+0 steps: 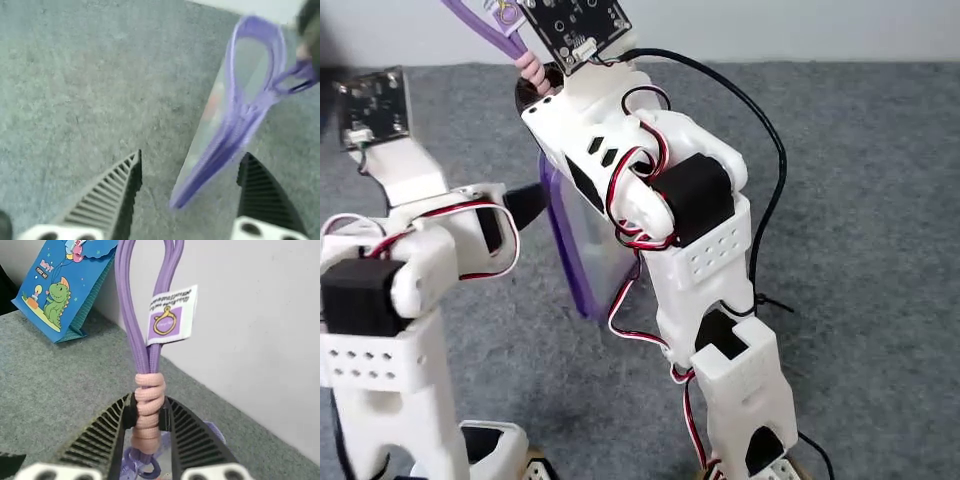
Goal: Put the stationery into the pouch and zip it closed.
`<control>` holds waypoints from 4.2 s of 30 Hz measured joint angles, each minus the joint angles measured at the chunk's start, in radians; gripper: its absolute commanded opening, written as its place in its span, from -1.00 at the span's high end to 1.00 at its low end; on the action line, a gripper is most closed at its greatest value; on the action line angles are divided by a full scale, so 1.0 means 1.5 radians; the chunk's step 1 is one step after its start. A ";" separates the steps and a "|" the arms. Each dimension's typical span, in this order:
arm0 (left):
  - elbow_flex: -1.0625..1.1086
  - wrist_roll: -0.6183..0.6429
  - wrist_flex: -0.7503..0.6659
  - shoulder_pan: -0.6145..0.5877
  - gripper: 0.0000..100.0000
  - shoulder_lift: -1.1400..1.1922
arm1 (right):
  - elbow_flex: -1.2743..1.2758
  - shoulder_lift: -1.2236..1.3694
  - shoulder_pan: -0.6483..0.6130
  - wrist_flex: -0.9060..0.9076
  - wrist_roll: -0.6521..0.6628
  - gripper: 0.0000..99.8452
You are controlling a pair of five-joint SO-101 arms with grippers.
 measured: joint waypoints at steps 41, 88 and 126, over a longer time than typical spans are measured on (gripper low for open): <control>0.204 -0.010 -0.239 0.062 0.42 0.000 | 0.000 0.000 0.000 0.000 0.000 0.99; 0.209 0.052 -0.190 0.213 0.98 -0.278 | -0.004 0.180 0.210 -0.205 -0.066 0.99; 0.209 0.052 -0.175 0.085 0.47 -0.267 | -0.003 -0.027 0.107 -0.146 -0.070 0.99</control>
